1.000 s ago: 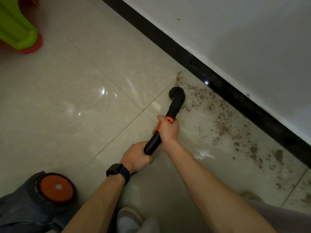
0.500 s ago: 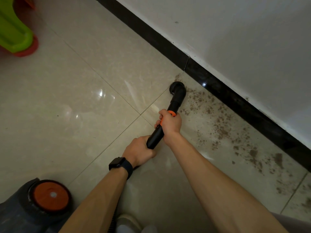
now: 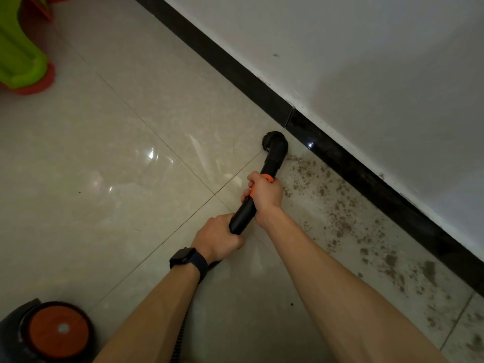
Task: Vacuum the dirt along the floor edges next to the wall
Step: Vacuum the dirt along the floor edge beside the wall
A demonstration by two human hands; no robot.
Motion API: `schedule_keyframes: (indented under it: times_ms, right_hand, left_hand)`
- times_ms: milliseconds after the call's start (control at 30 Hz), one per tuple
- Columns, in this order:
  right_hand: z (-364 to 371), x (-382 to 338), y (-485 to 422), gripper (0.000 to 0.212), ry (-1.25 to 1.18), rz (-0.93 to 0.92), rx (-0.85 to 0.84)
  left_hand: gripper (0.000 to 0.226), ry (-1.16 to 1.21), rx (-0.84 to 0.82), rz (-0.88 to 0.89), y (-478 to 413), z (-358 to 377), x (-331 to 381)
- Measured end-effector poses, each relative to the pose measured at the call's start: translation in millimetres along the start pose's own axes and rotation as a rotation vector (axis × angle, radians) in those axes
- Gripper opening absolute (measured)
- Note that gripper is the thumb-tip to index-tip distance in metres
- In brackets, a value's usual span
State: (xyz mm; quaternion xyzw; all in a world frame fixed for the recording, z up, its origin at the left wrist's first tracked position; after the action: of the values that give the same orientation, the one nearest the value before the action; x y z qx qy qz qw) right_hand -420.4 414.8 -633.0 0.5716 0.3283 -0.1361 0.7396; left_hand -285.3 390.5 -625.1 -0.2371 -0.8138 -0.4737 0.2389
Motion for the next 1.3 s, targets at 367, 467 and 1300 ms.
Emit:
schedule_keyframes:
  times_ms: [367, 467, 1300]
  right_hand:
    - [22.9, -20.0, -20.8, 0.02, 0.042, -0.017, -0.017]
    - [33.2, -26.6, -26.2, 0.033, 0.093, -0.038, 0.013]
    - [32.2, -35.0, -17.4, 0.05, 0.529, -0.082, 0.206]
  left_hand:
    - [0.018, 0.09, 0.036, -0.02, -25.8, -17.3, 10.6]
    - [0.017, 0.137, 0.051, -0.045, -33.5, -25.8, 13.6]
    - [0.015, 0.191, 0.091, -0.049, -19.4, -6.5, 9.8]
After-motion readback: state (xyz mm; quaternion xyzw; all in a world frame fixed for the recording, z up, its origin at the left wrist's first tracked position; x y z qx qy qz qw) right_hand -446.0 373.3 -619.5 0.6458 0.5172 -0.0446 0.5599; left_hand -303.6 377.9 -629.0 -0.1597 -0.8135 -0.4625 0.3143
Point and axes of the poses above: each hand's wrist, its own y-axis away from the middle knuckle, its own z-axis out of the palm, x = y × z, the point moved 2 cm from there along -y, towards the middle knuckle, and after that the axes turned 2 degrees about -x, right-handed, at the moved point
